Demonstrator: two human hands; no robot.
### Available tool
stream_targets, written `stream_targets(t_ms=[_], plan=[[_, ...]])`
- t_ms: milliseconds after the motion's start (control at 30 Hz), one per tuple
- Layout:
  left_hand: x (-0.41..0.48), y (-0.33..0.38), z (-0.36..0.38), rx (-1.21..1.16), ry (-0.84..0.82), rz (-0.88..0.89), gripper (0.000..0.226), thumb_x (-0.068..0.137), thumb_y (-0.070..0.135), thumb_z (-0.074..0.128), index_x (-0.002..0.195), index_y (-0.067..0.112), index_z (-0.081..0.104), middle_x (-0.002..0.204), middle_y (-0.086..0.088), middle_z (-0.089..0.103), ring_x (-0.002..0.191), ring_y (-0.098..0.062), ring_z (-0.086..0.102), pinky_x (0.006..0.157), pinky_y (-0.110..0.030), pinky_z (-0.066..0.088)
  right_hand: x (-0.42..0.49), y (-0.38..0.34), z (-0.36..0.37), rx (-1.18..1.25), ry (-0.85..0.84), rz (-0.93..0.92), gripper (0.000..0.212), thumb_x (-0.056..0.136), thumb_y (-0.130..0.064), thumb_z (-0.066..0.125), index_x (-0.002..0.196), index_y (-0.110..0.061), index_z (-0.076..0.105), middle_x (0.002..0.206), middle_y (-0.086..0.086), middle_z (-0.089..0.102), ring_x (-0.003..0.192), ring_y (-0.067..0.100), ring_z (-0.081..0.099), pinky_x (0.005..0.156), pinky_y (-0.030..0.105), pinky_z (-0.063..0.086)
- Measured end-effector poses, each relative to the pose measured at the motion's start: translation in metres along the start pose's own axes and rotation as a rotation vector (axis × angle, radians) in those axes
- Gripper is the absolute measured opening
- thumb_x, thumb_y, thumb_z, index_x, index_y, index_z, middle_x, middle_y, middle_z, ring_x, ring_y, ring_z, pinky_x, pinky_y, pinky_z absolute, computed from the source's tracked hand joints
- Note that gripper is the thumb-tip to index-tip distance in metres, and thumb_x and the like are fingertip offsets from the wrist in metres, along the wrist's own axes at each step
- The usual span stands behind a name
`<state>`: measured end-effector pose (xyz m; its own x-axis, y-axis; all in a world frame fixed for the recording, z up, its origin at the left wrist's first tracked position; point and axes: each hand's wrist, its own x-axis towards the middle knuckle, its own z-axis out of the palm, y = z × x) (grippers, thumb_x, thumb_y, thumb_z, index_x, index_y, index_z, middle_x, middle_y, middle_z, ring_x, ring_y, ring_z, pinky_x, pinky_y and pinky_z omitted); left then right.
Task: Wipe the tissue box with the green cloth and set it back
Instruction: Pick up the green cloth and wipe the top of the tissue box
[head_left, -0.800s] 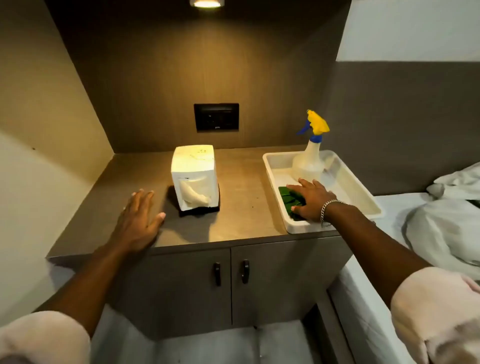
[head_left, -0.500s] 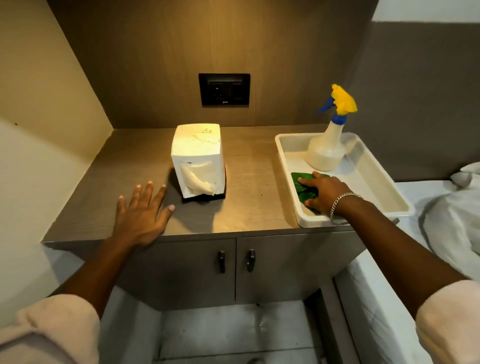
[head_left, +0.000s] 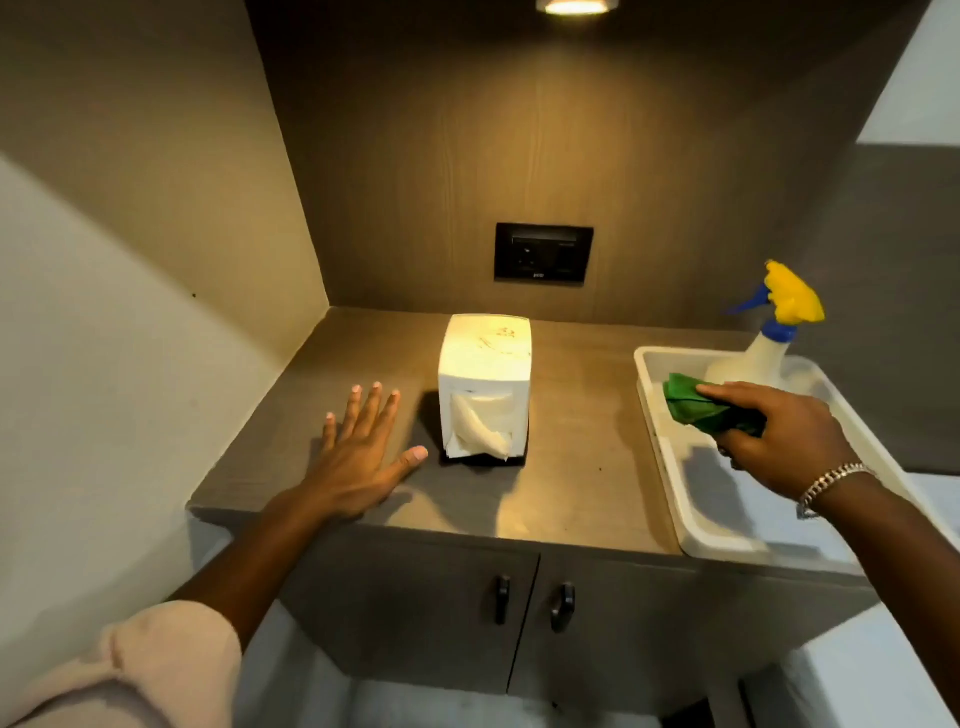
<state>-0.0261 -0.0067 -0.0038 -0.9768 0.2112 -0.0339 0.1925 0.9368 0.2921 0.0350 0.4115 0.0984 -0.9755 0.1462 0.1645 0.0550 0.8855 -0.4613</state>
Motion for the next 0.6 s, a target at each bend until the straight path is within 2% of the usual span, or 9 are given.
stream_targets(t_ms=[100,133,200,233,333,367,467,533,600], plan=[[0.016,0.013,-0.042,-0.134,0.131,0.113,0.108,0.064,0.091,0.014,0.147,0.029,-0.017,0.157,0.006,-0.026,0.141,-0.014,-0.031,0.114,-0.044,-0.015,0.008,-0.033,-0.004,0.139,0.034,-0.137,0.055,0.072,-0.001,0.071,0.121,-0.026,0.065,0.119,0.007,0.069,0.099,0.026,0.066,0.090,0.043,0.055],[0.024,0.019,-0.056,-0.155,0.145,0.156,0.114,0.061,0.093,0.018,0.148,0.027,-0.016,0.157,0.005,-0.025,0.142,-0.013,-0.029,0.114,-0.044,-0.014,0.013,-0.046,-0.004,0.191,0.030,-0.168,0.057,0.072,0.000,0.072,0.121,-0.026,0.065,0.121,0.005,0.068,0.103,0.022,0.065,0.092,0.035,0.055],[0.039,0.031,-0.079,-0.165,0.117,0.239,0.124,0.056,0.095,0.028,0.148,0.024,-0.016,0.157,0.005,-0.025,0.142,-0.012,-0.029,0.116,-0.043,-0.014,0.023,-0.073,0.001,0.294,-0.005,-0.215,0.057,0.072,0.001,0.071,0.122,-0.027,0.064,0.121,0.001,0.066,0.107,0.015,0.063,0.087,0.010,0.049],[0.047,0.037,-0.088,-0.166,0.073,0.272,0.128,0.054,0.094,0.034,0.148,0.024,-0.017,0.157,0.005,-0.026,0.141,-0.011,-0.030,0.117,-0.044,-0.014,0.030,-0.087,0.003,0.346,-0.037,-0.228,0.057,0.073,0.000,0.071,0.121,-0.029,0.064,0.119,-0.002,0.067,0.105,0.012,0.063,0.084,0.006,0.048],[0.070,0.047,-0.106,-0.187,-0.121,0.305,0.131,0.057,0.082,0.056,0.146,0.024,-0.020,0.155,0.005,-0.029,0.138,-0.010,-0.034,0.116,-0.043,-0.016,0.053,-0.125,0.014,0.509,-0.152,-0.210,0.055,0.077,-0.002,0.069,0.119,-0.036,0.063,0.115,-0.005,0.069,0.103,0.010,0.063,0.089,0.027,0.054],[0.079,0.048,-0.110,-0.186,-0.183,0.313,0.129,0.061,0.075,0.062,0.147,0.023,-0.020,0.156,0.004,-0.028,0.138,-0.011,-0.034,0.116,-0.043,-0.017,0.061,-0.136,0.020,0.507,-0.161,-0.206,0.054,0.078,-0.003,0.068,0.119,-0.038,0.062,0.115,-0.005,0.068,0.103,0.012,0.063,0.087,0.030,0.054],[0.103,0.045,-0.116,-0.171,-0.340,0.349,0.125,0.066,0.060,0.072,0.148,0.022,-0.015,0.158,0.003,-0.023,0.136,-0.007,-0.032,0.114,-0.041,-0.018,0.083,-0.161,0.034,0.390,-0.164,-0.205,0.051,0.081,-0.006,0.067,0.122,-0.037,0.061,0.121,-0.002,0.065,0.109,0.015,0.060,0.085,0.028,0.055],[0.110,0.045,-0.119,-0.184,-0.407,0.371,0.121,0.069,0.054,0.074,0.149,0.022,-0.011,0.154,0.011,-0.022,0.129,-0.001,-0.030,0.111,-0.037,-0.018,0.094,-0.172,0.041,0.295,-0.223,-0.205,0.051,0.083,-0.009,0.065,0.125,-0.037,0.059,0.132,-0.002,0.061,0.120,0.017,0.055,0.100,0.036,0.050],[0.118,0.041,-0.118,-0.195,-0.429,0.400,0.119,0.070,0.051,0.075,0.150,0.022,-0.008,0.149,0.017,-0.019,0.125,0.001,-0.027,0.111,-0.038,-0.018,0.101,-0.182,0.052,0.111,-0.317,-0.208,0.049,0.087,-0.024,0.062,0.130,-0.042,0.051,0.147,-0.004,0.047,0.132,0.021,0.045,0.109,0.040,0.041]])
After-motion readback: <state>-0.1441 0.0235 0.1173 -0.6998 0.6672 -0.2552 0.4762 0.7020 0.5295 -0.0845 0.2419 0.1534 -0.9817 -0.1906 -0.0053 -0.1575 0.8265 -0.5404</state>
